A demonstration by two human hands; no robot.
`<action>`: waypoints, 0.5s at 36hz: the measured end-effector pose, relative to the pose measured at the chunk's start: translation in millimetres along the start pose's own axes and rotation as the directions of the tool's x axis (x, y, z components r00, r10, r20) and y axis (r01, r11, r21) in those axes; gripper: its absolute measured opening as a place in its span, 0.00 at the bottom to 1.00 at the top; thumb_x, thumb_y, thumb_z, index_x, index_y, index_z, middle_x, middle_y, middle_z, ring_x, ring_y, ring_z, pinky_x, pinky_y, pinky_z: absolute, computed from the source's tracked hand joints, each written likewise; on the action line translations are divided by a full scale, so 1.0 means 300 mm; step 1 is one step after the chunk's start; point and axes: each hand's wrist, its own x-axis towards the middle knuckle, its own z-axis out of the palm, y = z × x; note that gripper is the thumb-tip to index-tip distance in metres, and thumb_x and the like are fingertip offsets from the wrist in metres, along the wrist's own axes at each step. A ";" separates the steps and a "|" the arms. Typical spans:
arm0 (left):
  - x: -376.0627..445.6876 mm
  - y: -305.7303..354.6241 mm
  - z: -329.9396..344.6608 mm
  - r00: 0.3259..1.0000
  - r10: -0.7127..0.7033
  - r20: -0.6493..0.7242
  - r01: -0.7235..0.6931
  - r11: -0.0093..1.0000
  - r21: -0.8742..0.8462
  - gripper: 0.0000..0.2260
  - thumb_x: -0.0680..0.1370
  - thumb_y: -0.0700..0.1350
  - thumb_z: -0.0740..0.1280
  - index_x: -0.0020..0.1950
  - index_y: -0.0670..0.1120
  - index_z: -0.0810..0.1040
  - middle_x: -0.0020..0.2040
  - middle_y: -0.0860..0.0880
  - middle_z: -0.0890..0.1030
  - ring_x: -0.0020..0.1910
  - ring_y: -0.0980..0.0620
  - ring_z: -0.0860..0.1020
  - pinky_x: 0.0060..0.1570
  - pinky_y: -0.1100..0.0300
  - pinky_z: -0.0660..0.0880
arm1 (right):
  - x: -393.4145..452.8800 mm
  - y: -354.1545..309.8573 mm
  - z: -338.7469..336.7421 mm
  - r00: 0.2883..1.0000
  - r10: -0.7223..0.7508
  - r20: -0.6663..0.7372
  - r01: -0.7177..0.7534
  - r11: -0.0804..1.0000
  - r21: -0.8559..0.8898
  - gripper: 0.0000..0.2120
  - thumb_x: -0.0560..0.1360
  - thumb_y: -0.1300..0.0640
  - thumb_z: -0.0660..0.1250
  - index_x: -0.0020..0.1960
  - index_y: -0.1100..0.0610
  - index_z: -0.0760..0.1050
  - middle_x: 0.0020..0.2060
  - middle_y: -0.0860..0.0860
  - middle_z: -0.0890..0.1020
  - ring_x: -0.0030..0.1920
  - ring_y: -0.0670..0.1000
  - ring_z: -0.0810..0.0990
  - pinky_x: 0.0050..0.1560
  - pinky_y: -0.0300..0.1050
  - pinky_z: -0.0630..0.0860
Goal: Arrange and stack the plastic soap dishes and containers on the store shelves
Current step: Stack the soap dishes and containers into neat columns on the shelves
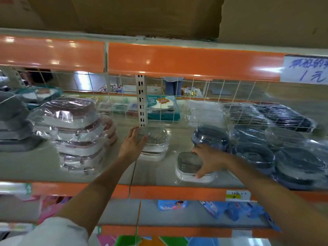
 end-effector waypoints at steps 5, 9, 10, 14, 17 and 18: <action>0.005 0.010 -0.023 0.993 -0.100 0.057 0.107 0.985 -0.137 0.19 0.79 0.46 0.65 0.69 0.43 0.69 0.64 0.45 0.71 0.55 0.51 0.72 0.53 0.61 0.67 | 0.002 -0.067 -0.125 0.982 -0.074 -0.172 0.119 0.955 0.273 0.38 0.69 0.46 0.74 0.73 0.53 0.62 0.67 0.49 0.63 0.69 0.49 0.60 0.67 0.42 0.60; 0.014 0.000 -0.029 0.985 -0.136 0.106 0.157 0.961 -0.226 0.21 0.78 0.45 0.66 0.68 0.41 0.67 0.62 0.44 0.70 0.55 0.51 0.72 0.45 0.70 0.69 | 0.019 -0.107 -0.201 0.991 -0.046 -0.126 0.095 0.904 0.416 0.29 0.69 0.51 0.74 0.67 0.52 0.70 0.60 0.46 0.67 0.63 0.48 0.66 0.65 0.48 0.68; 0.016 0.000 -0.029 0.984 -0.137 0.115 0.162 0.956 -0.244 0.21 0.78 0.45 0.67 0.68 0.40 0.67 0.61 0.45 0.70 0.54 0.52 0.72 0.42 0.73 0.69 | 0.025 -0.112 -0.215 0.994 -0.044 -0.100 0.084 0.889 0.449 0.26 0.69 0.53 0.74 0.65 0.52 0.72 0.59 0.48 0.69 0.62 0.50 0.69 0.62 0.51 0.72; 0.024 -0.030 -0.024 0.973 -0.156 0.169 0.200 0.936 -0.288 0.28 0.72 0.53 0.72 0.66 0.42 0.67 0.61 0.41 0.72 0.57 0.44 0.76 0.57 0.52 0.76 | 0.039 -0.130 -0.257 0.992 -0.076 -0.105 0.122 0.820 0.560 0.22 0.70 0.55 0.73 0.63 0.52 0.74 0.59 0.50 0.73 0.59 0.49 0.73 0.63 0.52 0.72; 0.027 -0.028 -0.025 0.972 -0.147 0.183 0.197 0.937 -0.290 0.33 0.71 0.61 0.71 0.68 0.46 0.67 0.66 0.42 0.71 0.63 0.41 0.73 0.65 0.47 0.70 | 0.064 -0.154 -0.256 0.985 -0.094 -0.142 0.160 0.794 0.586 0.23 0.69 0.54 0.74 0.62 0.48 0.73 0.60 0.48 0.73 0.60 0.47 0.72 0.64 0.48 0.70; 0.017 -0.006 -0.040 0.971 -0.155 0.185 0.199 0.947 -0.253 0.30 0.74 0.58 0.69 0.70 0.46 0.66 0.69 0.44 0.69 0.67 0.43 0.70 0.67 0.52 0.67 | 0.074 -0.162 -0.250 0.985 -0.093 -0.144 0.162 0.783 0.600 0.24 0.68 0.53 0.75 0.61 0.47 0.73 0.60 0.48 0.73 0.60 0.46 0.72 0.61 0.46 0.71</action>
